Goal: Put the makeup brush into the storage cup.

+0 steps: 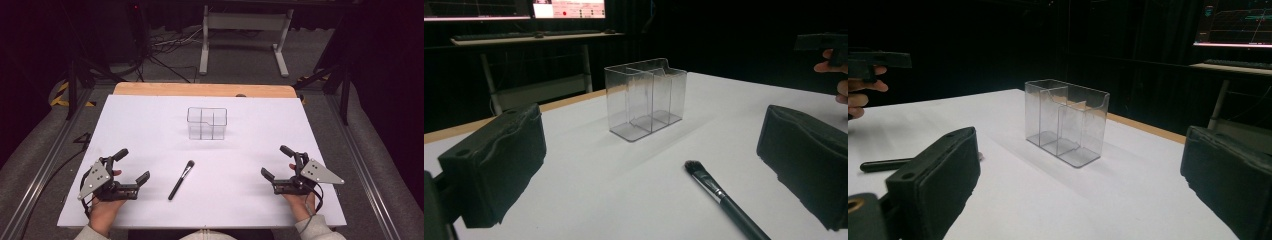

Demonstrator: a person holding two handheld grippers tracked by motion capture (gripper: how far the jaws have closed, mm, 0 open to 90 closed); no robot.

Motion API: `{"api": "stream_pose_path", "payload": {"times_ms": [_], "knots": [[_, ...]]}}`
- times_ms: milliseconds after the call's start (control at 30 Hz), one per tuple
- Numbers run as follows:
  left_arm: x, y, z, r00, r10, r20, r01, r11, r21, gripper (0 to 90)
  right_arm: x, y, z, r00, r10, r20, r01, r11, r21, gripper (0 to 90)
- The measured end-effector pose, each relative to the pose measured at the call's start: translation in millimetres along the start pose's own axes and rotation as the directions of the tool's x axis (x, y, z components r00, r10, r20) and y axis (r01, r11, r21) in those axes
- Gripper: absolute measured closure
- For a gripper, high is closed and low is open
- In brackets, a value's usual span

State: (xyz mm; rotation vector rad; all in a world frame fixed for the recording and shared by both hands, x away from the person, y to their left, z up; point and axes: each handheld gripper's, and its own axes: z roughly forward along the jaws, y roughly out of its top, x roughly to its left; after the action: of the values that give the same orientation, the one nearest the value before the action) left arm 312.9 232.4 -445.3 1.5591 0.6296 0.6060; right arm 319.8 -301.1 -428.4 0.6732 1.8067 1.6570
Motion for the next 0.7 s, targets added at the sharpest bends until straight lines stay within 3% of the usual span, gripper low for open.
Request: {"api": "stream_pose_path", "payload": {"times_ms": [400, 533, 700], "knots": [[-6.4, 13.9, 13.6, 0.9978, -0.026, 0.061, 0.027, 0.9996, -0.010, 0.1, 0.9, 0.2, -0.8, 1.0000, 0.003, -0.002, -0.003, 1.000, 0.011, 2.7], [-10.0, 23.8, 31.4, 0.9937, -0.050, 0.101, 0.049, 0.9988, 0.009, 0.1, 1.3, 0.5, -0.8, 1.0000, 0.004, -0.001, -0.004, 1.000, 0.012, 2.7], [-16.3, 30.9, 46.4, 0.9907, -0.043, 0.129, 0.042, 0.9991, 0.010, 0.0, 1.2, -0.2, 0.8, 1.0000, 0.004, -0.007, -0.004, 1.000, 0.013, 2.6]]}}
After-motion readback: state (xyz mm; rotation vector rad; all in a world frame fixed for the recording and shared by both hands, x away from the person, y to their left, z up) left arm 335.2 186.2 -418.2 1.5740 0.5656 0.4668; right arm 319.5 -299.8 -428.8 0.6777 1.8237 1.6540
